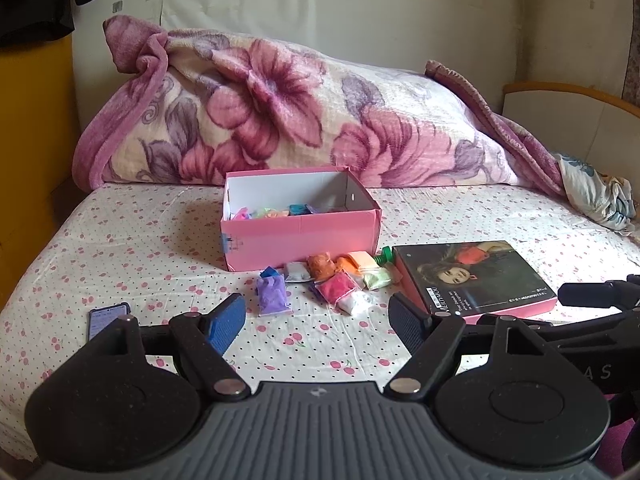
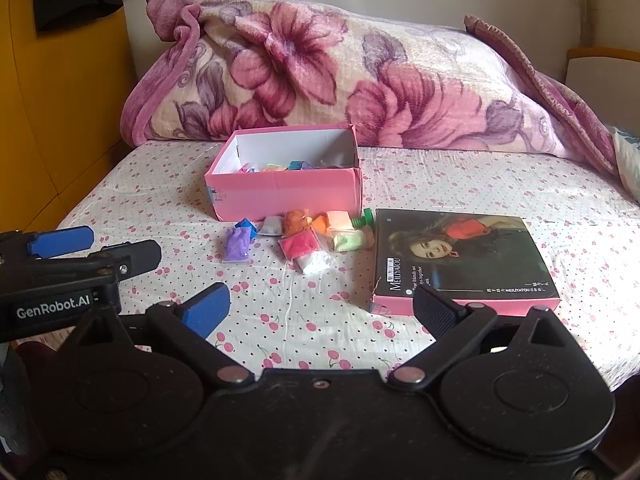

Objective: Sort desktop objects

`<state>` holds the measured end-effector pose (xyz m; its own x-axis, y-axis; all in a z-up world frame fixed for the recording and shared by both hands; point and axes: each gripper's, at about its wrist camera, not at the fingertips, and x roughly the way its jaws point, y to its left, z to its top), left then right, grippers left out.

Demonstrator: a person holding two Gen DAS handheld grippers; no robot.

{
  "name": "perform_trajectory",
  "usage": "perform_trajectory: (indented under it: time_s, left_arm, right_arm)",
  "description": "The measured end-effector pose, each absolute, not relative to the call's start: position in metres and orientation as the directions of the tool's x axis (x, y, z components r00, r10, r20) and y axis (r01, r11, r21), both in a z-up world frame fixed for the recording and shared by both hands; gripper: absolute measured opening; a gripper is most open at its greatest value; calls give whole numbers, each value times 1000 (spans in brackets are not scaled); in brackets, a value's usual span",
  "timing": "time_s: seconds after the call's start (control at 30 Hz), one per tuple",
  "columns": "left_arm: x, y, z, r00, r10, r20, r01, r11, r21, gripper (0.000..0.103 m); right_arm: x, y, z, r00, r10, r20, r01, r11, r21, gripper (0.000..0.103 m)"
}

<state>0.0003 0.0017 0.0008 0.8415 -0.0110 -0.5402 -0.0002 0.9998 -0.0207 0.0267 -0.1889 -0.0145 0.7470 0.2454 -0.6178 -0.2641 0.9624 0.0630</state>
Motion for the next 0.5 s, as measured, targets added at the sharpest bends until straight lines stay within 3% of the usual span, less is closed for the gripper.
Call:
perform_trajectory:
  time_s: [0.5]
  left_arm:
    - [4,-4,1,834,-12,-551,3,1000,-18,78]
  right_arm:
    - [31,-189,-18,748,246,-617,-271,961,55,99]
